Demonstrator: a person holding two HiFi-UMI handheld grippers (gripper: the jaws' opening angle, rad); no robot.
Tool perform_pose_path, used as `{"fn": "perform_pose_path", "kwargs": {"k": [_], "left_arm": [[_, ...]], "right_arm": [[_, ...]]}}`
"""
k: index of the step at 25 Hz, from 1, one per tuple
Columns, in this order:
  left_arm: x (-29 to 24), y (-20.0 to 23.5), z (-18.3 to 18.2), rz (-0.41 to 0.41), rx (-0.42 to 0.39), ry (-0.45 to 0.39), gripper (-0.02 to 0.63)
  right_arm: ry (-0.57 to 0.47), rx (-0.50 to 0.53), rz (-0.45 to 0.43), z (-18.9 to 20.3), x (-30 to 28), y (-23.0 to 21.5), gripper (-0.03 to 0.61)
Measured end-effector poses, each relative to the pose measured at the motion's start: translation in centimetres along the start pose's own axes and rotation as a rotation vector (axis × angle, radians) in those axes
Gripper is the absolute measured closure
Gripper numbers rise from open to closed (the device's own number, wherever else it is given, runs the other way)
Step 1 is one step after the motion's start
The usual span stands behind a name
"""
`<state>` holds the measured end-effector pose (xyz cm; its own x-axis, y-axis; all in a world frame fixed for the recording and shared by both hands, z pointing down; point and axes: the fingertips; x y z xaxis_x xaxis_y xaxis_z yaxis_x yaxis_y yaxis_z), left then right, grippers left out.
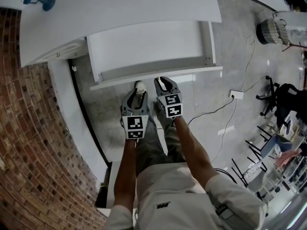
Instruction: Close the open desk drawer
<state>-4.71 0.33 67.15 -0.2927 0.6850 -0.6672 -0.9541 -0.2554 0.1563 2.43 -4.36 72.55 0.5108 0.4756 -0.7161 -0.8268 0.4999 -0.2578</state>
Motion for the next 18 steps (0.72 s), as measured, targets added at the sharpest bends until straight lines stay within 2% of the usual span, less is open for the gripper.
{"fn": "perform_pose_path", "kwargs": {"k": [18], "left_arm": [[-2.7, 2.1, -2.4, 0.006, -0.002, -0.004, 0.462]], "right_arm": [[-0.01, 0.0, 0.013, -2.9, -2.3, -1.4, 0.502]]}}
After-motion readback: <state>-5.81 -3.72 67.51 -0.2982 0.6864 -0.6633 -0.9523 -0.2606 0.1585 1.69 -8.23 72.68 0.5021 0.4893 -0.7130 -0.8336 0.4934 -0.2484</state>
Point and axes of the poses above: the fingertips, and each gripper's own axes: x backward along the fingers, y to its left, z out of its underside, and after that the axes turned 3 degrees about -z, right-handed
